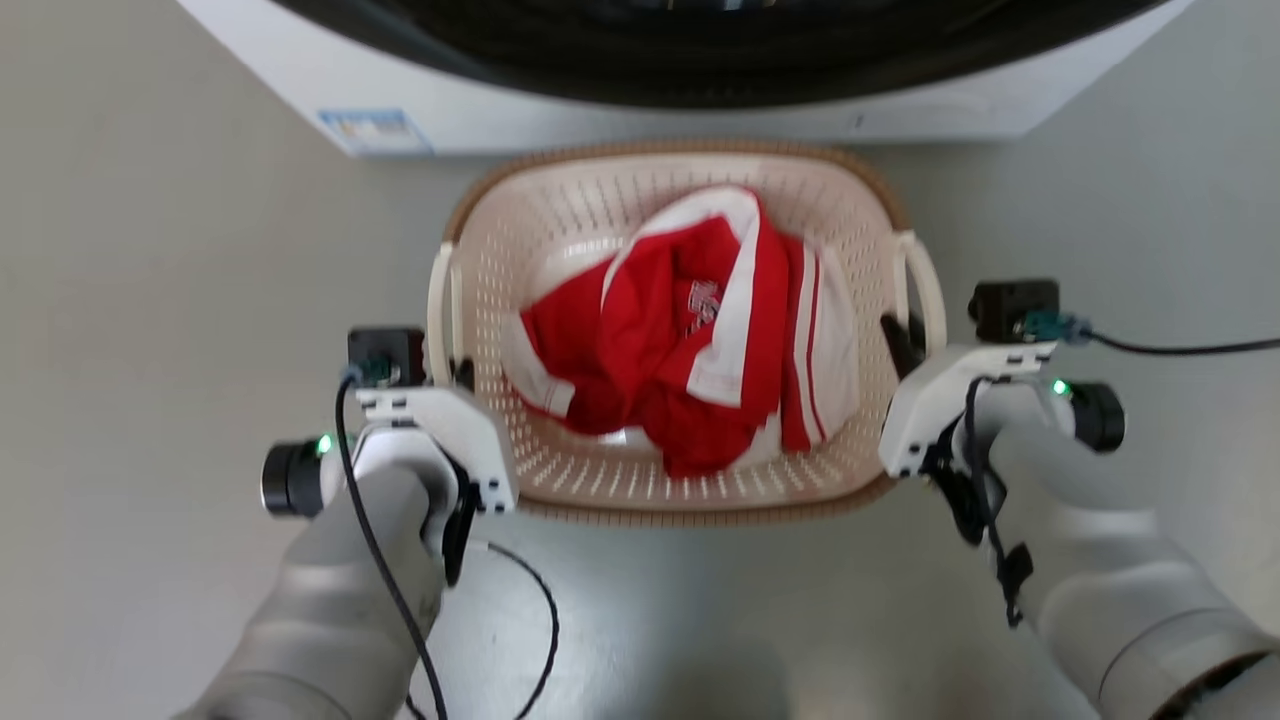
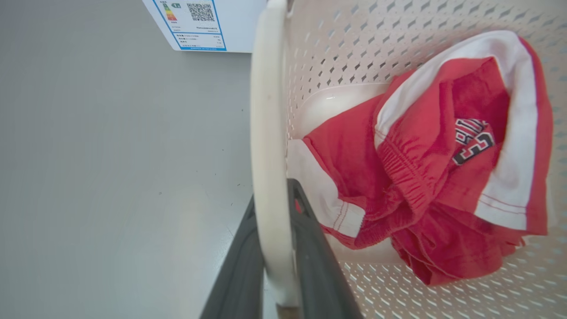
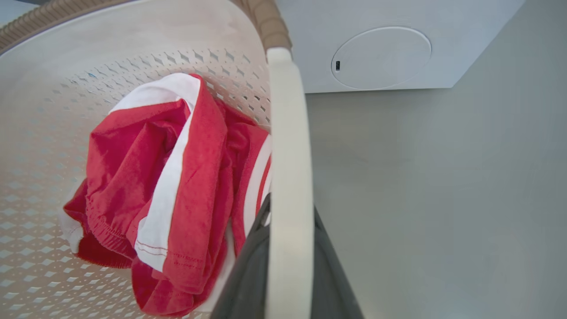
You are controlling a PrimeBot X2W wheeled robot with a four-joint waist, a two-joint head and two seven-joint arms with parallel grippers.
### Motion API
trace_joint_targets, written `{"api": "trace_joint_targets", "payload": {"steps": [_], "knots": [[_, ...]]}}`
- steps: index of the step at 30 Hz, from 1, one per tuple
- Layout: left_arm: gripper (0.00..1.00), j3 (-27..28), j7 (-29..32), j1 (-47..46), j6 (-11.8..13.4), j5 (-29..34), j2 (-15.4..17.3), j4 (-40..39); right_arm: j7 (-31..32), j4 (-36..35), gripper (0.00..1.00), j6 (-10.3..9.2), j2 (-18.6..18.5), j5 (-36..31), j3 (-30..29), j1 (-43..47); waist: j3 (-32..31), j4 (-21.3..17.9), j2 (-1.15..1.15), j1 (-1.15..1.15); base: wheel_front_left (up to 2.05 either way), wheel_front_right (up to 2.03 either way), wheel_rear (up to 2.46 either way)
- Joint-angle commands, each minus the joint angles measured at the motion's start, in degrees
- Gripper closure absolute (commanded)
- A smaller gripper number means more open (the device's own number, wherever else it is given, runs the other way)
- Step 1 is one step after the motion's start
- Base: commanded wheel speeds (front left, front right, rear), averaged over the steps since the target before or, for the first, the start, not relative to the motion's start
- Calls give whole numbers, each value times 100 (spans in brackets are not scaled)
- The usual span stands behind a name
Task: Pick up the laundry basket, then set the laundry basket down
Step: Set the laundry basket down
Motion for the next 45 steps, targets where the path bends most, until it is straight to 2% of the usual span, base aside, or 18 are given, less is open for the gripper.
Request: {"api": "trace_joint_targets", "payload": {"steps": [1,11,18,43,44,45], "knots": [[100,116,-60,-172,92,44,183,-9,-138,-81,100,45,71,-179,-43,-26,511,95,0,0,0,0,0],[100,180,-76,-735,153,240,190,-169,-203,-80,100,45,71,-1295,-1134,-446,1273,244,0,0,0,0,0],[100,312,-77,-956,251,483,245,-379,-252,-80,100,45,71,-1779,-1588,-630,1573,297,0,0,0,0,0],[100,798,-77,-993,238,1150,166,-585,-322,-80,100,45,71,-2486,-2156,-740,1985,364,0,0,0,0,0],[100,818,-77,-990,238,1160,160,-572,-323,-80,94,45,71,-2489,-2163,-737,1984,363,0,0,0,0,0],[100,839,-77,-985,236,1160,155,-547,-325,-80,94,45,71,-2487,-2171,-733,1980,365,0,0,0,0,0]]}}
